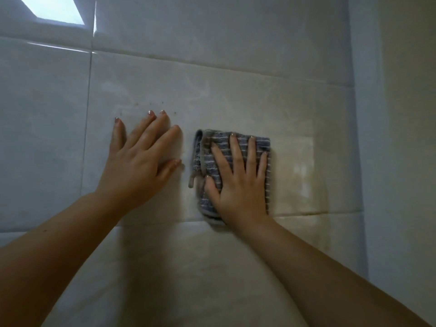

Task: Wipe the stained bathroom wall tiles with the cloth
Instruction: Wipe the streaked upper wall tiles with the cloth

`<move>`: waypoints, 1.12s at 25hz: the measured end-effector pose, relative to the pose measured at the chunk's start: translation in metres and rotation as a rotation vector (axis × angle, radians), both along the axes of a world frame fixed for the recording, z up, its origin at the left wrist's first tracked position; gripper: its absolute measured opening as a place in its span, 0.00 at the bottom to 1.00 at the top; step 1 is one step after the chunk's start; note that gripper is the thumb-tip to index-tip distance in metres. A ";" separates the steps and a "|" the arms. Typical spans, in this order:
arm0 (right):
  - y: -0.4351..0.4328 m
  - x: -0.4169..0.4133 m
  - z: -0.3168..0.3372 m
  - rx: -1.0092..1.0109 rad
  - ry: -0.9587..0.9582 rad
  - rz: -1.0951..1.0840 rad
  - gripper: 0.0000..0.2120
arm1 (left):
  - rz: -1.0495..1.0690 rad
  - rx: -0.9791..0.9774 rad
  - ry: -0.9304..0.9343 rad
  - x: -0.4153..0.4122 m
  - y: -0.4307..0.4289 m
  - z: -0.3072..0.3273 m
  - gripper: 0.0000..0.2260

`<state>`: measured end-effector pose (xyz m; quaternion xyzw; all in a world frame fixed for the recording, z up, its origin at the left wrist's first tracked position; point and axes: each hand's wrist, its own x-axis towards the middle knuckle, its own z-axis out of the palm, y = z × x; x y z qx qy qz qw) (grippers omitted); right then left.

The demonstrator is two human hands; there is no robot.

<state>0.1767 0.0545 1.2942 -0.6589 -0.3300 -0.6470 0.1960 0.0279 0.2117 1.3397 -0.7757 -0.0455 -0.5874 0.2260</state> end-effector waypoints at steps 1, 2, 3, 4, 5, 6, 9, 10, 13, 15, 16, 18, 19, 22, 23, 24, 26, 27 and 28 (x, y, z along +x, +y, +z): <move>-0.012 0.013 0.009 0.006 -0.022 0.004 0.31 | -0.002 0.001 -0.004 0.000 0.001 0.000 0.28; -0.027 0.030 0.018 0.070 -0.017 -0.009 0.30 | -0.003 0.004 -0.007 -0.001 0.002 0.000 0.28; -0.044 0.050 0.025 0.182 0.023 -0.042 0.30 | 0.000 0.009 -0.007 -0.001 0.002 0.000 0.28; -0.064 0.071 0.028 0.305 0.102 -0.072 0.30 | 0.002 0.012 -0.006 -0.001 0.002 0.000 0.28; -0.081 0.086 0.024 0.417 0.183 -0.085 0.30 | 0.004 0.011 -0.006 0.000 0.001 -0.001 0.28; -0.090 0.091 0.012 0.493 0.241 -0.087 0.29 | 0.006 0.006 -0.007 0.001 0.001 -0.001 0.28; -0.071 0.069 -0.035 0.443 0.221 -0.123 0.29 | 0.007 -0.013 -0.015 0.004 -0.003 -0.001 0.28; -0.061 0.061 -0.039 0.331 0.173 -0.094 0.30 | 0.008 -0.017 -0.021 0.004 -0.003 -0.001 0.28; -0.068 0.068 0.008 0.184 0.107 -0.068 0.31 | 0.012 -0.023 -0.025 0.004 -0.001 0.000 0.29; -0.093 0.092 0.034 0.349 0.198 -0.077 0.31 | 0.013 -0.019 -0.030 0.003 -0.001 0.000 0.29; -0.103 0.101 0.030 0.437 0.257 -0.079 0.31 | 0.014 -0.016 -0.034 0.003 -0.001 0.000 0.28; -0.100 0.099 -0.003 0.537 0.304 -0.092 0.30 | 0.009 -0.010 -0.036 0.005 -0.002 -0.001 0.28; -0.089 0.089 -0.021 0.521 0.306 -0.116 0.30 | 0.006 -0.011 -0.036 0.005 -0.002 -0.001 0.28; -0.071 0.070 -0.030 0.366 0.238 -0.081 0.30 | -0.001 -0.007 -0.029 0.003 0.000 0.001 0.28; -0.072 0.073 -0.019 0.342 0.216 -0.085 0.30 | -0.004 -0.001 -0.028 0.003 0.001 0.002 0.28; -0.076 0.078 -0.010 0.351 0.209 -0.106 0.30 | -0.004 0.004 -0.030 0.003 0.002 0.002 0.28; -0.090 0.094 -0.002 0.477 0.286 -0.144 0.30 | -0.002 0.014 -0.042 0.002 0.003 0.000 0.28; -0.097 0.099 -0.001 0.565 0.378 -0.133 0.31 | -0.001 0.019 -0.049 0.002 0.004 0.000 0.28; -0.099 0.099 -0.001 0.659 0.488 -0.107 0.32 | 0.001 0.024 -0.046 0.002 0.004 -0.001 0.28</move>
